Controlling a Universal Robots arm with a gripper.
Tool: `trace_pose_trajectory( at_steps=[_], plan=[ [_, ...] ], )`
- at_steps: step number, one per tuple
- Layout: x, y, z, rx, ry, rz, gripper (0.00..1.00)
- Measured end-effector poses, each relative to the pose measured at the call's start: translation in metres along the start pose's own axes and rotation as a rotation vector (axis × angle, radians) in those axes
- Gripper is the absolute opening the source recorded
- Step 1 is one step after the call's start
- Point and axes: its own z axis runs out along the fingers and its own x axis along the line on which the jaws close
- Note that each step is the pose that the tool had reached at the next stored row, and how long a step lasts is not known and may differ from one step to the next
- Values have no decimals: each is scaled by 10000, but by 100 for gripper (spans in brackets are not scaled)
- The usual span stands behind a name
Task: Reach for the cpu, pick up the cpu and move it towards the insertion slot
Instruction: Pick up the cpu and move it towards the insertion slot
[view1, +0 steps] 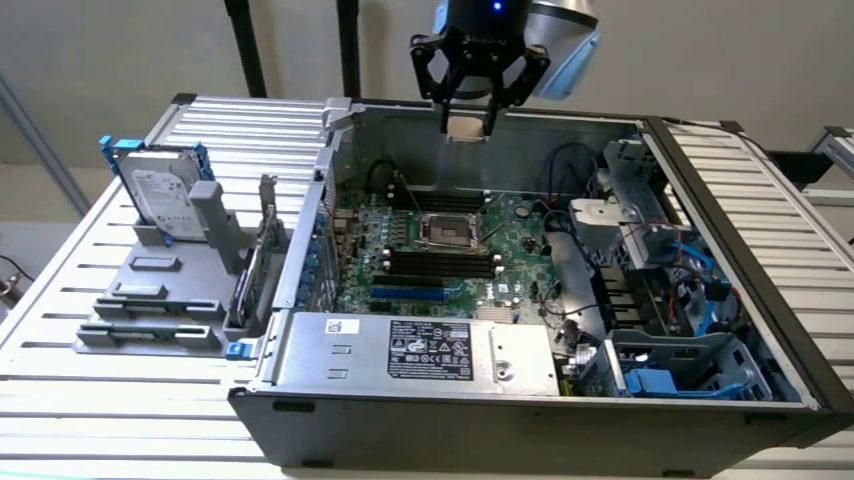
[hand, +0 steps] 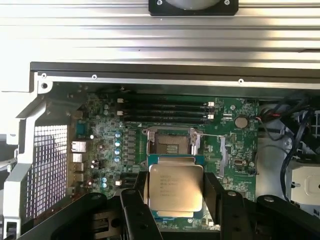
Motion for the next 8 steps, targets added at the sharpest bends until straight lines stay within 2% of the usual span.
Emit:
trace_pose_trajectory(
  at_steps=[2,4,8],
  plan=[
    [-8,32,18,108,1,4,54],
    [-16,53,39,183,1,6,54],
    [-34,68,96,244,2,8,54]
  ],
)
